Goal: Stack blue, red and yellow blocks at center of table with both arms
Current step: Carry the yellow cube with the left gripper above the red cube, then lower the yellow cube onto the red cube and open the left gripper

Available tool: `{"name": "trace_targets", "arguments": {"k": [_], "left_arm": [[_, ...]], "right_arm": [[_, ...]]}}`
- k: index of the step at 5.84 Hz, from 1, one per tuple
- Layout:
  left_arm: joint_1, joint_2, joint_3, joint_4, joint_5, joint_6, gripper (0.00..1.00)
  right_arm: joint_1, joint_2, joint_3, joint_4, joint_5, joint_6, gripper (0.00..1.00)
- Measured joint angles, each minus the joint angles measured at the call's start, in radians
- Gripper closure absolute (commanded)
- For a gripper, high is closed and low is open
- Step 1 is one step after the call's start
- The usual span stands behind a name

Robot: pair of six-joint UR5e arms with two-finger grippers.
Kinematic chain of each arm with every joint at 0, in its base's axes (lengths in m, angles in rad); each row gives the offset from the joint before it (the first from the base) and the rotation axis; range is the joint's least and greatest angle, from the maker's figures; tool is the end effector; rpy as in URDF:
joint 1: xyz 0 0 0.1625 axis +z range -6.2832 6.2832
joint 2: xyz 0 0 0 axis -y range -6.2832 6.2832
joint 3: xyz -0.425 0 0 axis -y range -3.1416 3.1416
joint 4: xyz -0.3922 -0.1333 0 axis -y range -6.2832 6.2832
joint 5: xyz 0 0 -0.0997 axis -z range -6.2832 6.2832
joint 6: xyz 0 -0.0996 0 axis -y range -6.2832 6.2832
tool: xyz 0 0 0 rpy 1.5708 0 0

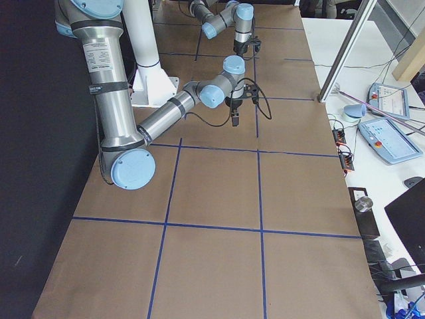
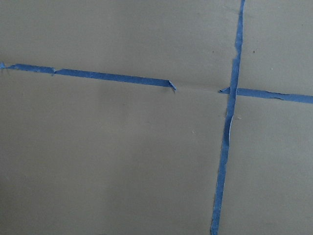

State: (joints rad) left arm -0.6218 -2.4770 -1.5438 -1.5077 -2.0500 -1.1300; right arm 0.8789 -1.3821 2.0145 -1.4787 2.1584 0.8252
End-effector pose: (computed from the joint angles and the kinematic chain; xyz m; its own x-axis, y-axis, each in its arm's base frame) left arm 0.5322 -0.4889 0.1104 0.6077 0.0303 -0.7936 -0.0170 0.9995 0.0251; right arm -0.2752 -0.4546 0.3441 0.6268 -0.1285 0.7685 0.0255 0.9892 0.1446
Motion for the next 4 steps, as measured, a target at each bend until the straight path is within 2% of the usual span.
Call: {"name": "trace_targets", "arguments": {"k": [2,4], "left_arm": [[0.038,-0.008,-0.006,0.02,0.059,-0.041,1.0],[0.055,-0.011,-0.01,0.027,0.074,-0.048,1.0]], "right_arm": [[0.0,0.0,0.001,0.0,0.0,0.0,0.0],[0.0,-0.001,0.0,0.0,0.0,0.0,0.0]]}}
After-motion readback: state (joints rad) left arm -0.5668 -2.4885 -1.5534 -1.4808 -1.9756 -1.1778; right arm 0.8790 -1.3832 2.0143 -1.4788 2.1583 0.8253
